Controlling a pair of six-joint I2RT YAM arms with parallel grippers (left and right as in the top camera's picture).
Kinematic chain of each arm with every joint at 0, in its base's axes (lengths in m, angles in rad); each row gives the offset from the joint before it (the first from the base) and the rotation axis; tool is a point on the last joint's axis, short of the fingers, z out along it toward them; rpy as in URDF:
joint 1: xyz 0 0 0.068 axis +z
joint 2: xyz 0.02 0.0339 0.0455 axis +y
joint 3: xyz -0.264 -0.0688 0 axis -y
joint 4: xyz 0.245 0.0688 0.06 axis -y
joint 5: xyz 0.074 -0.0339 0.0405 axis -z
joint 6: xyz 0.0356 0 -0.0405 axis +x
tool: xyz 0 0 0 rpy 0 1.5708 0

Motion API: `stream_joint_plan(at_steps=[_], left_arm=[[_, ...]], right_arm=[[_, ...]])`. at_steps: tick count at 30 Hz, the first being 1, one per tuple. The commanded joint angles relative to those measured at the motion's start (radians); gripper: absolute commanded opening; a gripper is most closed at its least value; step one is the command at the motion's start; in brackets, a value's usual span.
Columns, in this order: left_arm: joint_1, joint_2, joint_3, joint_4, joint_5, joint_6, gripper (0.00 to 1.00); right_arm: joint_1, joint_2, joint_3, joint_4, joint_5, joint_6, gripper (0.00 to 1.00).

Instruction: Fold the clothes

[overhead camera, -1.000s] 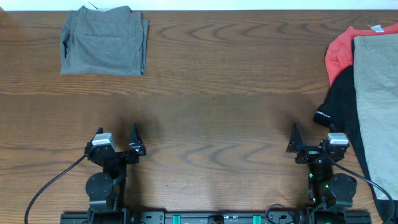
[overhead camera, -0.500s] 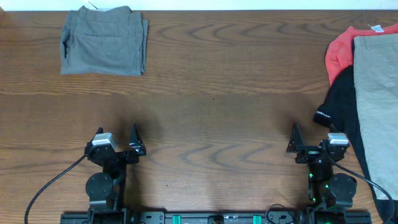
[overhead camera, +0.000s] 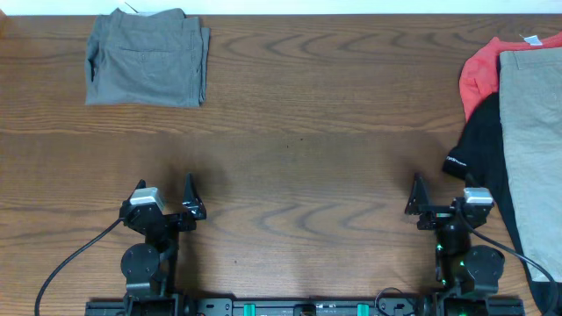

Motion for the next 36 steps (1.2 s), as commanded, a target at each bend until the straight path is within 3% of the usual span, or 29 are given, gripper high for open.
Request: stream_joint_plan(at_steps=[1, 6, 17, 22, 27, 32, 36], left_arm=[[-0.002, -0.006, -0.019, -0.031, -0.018, 0.014, 0.98], [-0.002, -0.006, -0.019, -0.031, -0.018, 0.014, 0.98], [-0.002, -0.006, -0.019, -0.031, -0.018, 0.014, 0.98], [-0.002, -0.006, -0.019, -0.031, -0.018, 0.014, 0.98], [-0.002, -0.006, -0.019, -0.031, -0.018, 0.014, 0.98], [-0.002, -0.006, -0.019, -0.031, -0.018, 0.014, 0.98], [-0.002, -0.006, -0.019, -0.03, -0.018, 0.014, 0.98]], right_arm=[[-0.008, -0.007, -0.002, 0.06, -0.098, 0.156, 0.99], [-0.008, -0.007, -0.002, 0.071, -0.402, 0.53, 0.99], [-0.008, -0.007, -0.001, 0.198, -0.417, 0.696, 0.99], [-0.008, -0.007, -0.001, 0.284, -0.512, 0.685, 0.99], [-0.008, -0.006, 0.018, 0.441, -0.481, 0.601, 0.99], [-0.008, 0.034, 0.138, 0.421, -0.378, 0.439, 0.99], [-0.008, 0.163, 0.297, 0.36, -0.314, 0.292, 0.99]])
